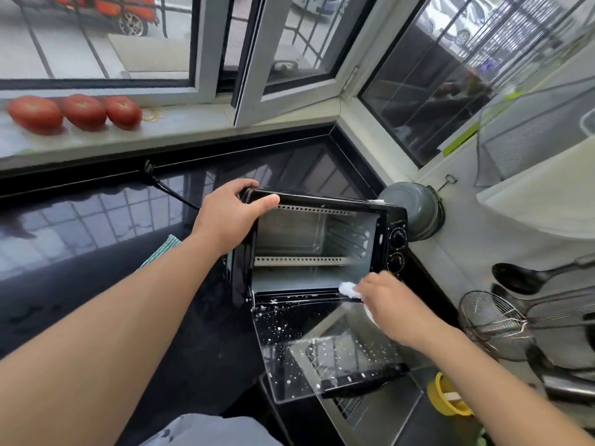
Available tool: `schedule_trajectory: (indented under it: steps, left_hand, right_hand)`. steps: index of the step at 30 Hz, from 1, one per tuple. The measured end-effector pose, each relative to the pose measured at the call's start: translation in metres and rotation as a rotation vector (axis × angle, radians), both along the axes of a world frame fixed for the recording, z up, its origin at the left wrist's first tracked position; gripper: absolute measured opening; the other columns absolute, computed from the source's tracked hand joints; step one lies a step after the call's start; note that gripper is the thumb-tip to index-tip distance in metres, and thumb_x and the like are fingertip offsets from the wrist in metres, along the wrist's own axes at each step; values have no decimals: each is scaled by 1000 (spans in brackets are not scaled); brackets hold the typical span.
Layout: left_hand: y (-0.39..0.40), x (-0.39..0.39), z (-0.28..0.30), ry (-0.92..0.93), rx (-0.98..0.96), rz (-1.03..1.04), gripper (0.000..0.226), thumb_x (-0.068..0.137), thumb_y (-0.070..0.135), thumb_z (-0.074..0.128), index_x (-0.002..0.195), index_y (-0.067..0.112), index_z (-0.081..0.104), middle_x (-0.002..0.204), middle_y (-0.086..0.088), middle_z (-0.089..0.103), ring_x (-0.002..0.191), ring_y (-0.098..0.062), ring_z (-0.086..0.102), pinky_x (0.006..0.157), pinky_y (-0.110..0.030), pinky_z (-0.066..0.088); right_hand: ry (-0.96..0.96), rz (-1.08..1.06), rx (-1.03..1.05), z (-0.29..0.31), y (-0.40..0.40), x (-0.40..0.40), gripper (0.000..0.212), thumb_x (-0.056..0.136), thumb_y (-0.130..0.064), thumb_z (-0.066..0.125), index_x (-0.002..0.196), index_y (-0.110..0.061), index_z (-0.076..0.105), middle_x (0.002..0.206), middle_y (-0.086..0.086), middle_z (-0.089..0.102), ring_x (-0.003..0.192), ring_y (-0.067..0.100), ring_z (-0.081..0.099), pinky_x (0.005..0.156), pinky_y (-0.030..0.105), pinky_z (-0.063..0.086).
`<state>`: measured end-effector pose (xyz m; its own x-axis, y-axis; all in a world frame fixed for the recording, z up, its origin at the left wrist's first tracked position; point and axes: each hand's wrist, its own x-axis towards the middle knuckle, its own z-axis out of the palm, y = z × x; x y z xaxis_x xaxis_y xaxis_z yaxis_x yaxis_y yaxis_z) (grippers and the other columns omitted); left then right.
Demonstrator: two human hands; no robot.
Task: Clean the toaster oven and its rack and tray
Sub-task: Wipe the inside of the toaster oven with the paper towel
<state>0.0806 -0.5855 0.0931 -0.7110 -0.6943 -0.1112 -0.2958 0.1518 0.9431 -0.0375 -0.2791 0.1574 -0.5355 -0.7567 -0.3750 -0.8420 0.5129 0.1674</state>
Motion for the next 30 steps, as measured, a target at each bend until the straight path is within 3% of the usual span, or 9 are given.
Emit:
schedule_trajectory:
  steps: [2,4,9,13,17,19,21,24,30]
  left_hand:
    - [1,2,0,2,-8,-8,70,72,81,66,129,42,63,123,13,64,117,-13,58,101,-36,47]
    - [2,4,-2,11,-20,-7,68,75,79,68,131,41,63,128,13,63,120,-12,55,102,-37,45]
    - [3,4,-1,21,-27,-20,71,73,81,65,131,40,63,130,13,64,122,-14,57,106,-43,47]
    - [3,4,-1,27,-30,-8,66,78,76,69,132,39,63,130,13,63,123,-14,56,106,-43,46]
    - [3,5,-1,33,-25,-11,67,77,77,68,132,39,63,132,13,63,125,-15,56,109,-48,46]
    - [4,5,-1,29,-19,-11,65,78,75,70,132,40,63,134,12,63,127,-15,55,109,-48,45]
    - [4,6,0,28,-21,2,66,77,76,69,132,40,63,133,12,63,126,-15,56,108,-45,46]
    - [6,6,3,17,-26,6,65,79,74,70,134,39,62,135,11,63,127,-16,55,105,-39,45]
    - [7,9,2,38,-29,-9,64,80,73,71,134,38,62,134,10,64,126,-17,57,105,-41,47]
  right_hand:
    - [-101,-87,88,1,4,-4,31,100,-8,41,119,-17,64,113,-4,49,104,18,48,86,25,40]
    - [-136,-229,199,9,6,-5,31,99,-6,36,104,-14,66,110,3,46,93,19,53,74,25,43]
    - [67,-421,319,30,8,-9,29,88,2,45,103,-12,66,101,3,45,85,25,59,74,33,50]
    - [215,-76,-39,18,-24,-2,25,82,1,65,99,-17,70,87,-2,44,67,19,53,57,34,49]
    - [257,219,309,-23,-75,-4,28,83,-2,64,107,-15,68,101,3,63,92,26,66,68,34,55]
    - [220,171,515,-26,-91,-13,45,81,0,65,123,-15,60,112,6,64,99,30,65,67,35,53]
    - [153,105,639,-15,-97,-17,42,77,0,70,112,-16,54,114,9,61,95,30,62,64,37,51]
    - [127,101,599,6,-78,-18,22,87,1,51,103,-12,60,97,10,62,82,29,58,68,35,50]
    - [-12,-176,422,47,-1,-43,34,76,3,45,78,-25,64,80,0,66,80,26,61,66,36,50]
